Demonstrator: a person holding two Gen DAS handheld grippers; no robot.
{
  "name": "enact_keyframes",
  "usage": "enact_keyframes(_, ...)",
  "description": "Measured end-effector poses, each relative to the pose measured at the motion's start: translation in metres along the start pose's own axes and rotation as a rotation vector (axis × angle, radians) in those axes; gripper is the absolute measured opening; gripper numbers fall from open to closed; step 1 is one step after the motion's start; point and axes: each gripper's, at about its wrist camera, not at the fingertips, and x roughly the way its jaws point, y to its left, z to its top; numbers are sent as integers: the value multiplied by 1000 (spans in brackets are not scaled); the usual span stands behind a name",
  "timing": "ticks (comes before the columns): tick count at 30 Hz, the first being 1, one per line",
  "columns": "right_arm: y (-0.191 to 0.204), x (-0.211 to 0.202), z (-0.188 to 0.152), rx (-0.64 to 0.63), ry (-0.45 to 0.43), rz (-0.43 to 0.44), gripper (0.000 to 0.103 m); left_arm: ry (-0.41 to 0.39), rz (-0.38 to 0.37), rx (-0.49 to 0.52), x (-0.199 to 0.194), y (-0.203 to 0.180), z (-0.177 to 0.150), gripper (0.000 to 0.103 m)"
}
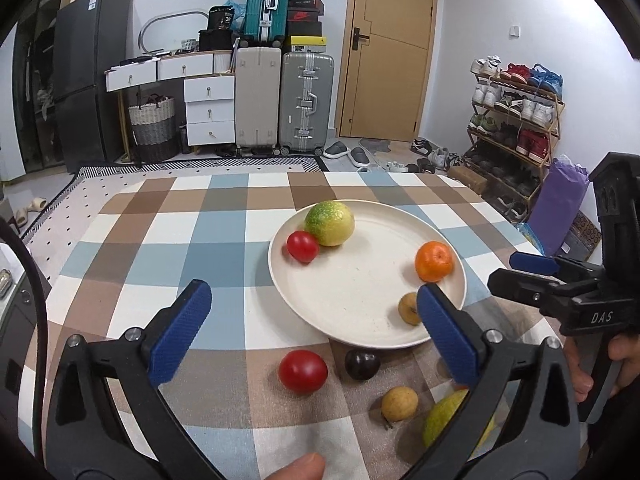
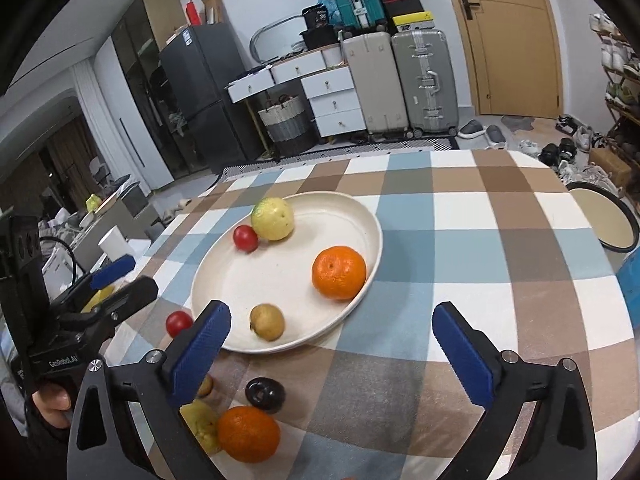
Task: Organize fruits
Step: 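Lower the orange and tomato onto the plate and open both tools, then move the left tool to the yellow-green pomelo while the right tool approaches the mandarin orange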
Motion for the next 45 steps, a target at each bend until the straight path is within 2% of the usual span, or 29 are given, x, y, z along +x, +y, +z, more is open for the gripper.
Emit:
enact_keyframes(13,15,-10,-30,-104,88,3,103,44,-19,49,-21,-16,-24,103)
enact_keyframes(23,24,-9,-43,-191,170,57,103,108,-92,108,-25,-30,-37,103)
enact_keyframes(32,11,-15,-44,-192,193,64,103,159,-152,167,-26,-45,-43,103)
enact_keyframes(42,19,-9,-53,-237,246,80,102,192,-231,248,-29,-61,-49,102)
enact_keyframes(45,23,-8,-55,-257,247,76,102,210,-230,277,-26,-66,-53,100)
